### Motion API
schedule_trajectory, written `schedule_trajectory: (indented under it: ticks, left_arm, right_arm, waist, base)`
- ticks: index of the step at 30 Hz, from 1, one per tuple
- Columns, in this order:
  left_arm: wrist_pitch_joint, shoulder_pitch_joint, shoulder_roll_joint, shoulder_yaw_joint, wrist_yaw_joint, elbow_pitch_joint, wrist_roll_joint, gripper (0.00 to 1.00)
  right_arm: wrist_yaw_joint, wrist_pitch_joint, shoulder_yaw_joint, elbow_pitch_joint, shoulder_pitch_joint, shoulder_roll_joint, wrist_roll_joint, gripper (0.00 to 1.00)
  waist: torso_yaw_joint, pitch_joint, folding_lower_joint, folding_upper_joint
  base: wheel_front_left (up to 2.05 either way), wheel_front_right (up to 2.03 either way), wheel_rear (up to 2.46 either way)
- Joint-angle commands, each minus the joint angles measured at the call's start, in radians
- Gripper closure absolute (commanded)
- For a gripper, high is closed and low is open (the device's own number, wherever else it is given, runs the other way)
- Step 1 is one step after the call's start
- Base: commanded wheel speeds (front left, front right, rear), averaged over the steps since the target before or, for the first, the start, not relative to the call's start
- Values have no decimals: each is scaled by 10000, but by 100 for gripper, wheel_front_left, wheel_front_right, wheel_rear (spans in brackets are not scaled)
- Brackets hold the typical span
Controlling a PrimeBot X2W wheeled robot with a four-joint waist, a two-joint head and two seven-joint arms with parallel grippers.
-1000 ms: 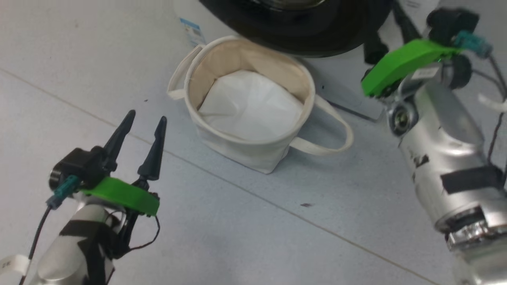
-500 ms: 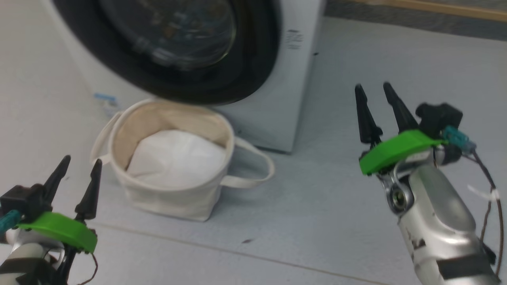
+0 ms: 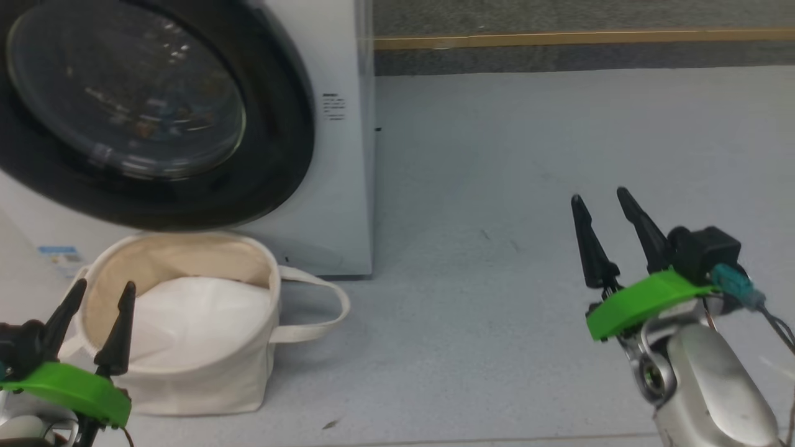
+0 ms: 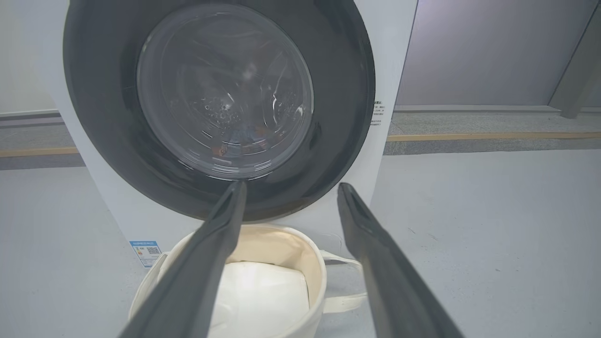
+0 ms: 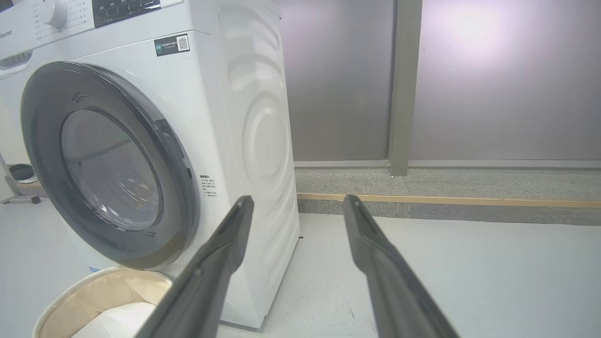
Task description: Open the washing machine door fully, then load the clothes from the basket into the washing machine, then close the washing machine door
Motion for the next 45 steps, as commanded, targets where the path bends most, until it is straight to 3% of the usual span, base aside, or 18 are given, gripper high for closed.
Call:
schedule_trajectory:
  ticks: [1, 12, 18, 29, 45]
  left_arm:
    - [-62, -241, 540, 529, 106, -277, -86, 0]
    - [-87, 198, 601, 631, 328, -640, -227, 0]
    - [-162, 397, 619, 716, 388, -817, -214, 0]
    - [-139, 762, 747, 907, 623, -768, -405, 0]
    - [-127, 865, 844, 941, 582, -1132, -541, 0]
  right_arm:
    - [0, 118, 196, -629, 60, -78, -89, 0]
    - [0, 643, 464, -2533, 1379, -661, -171, 0]
    - [0, 627, -5, -3121, 1966, -733, 19, 0]
    - [0, 502, -843, -3523, 2729, -465, 166, 0]
    - [0, 499, -1258, -3637, 2892, -436, 312, 0]
  waist:
    - [-269, -114, 1, -1]
    - [-670, -95, 1, -1]
    - [-737, -118, 1, -1]
    - [-1079, -224, 1, -1]
    - [-1123, -210, 1, -1]
  base:
    - [0, 0, 0]
    - [0, 0, 0]
    - [0, 0, 0]
    - [0, 0, 0]
    - [0, 0, 0]
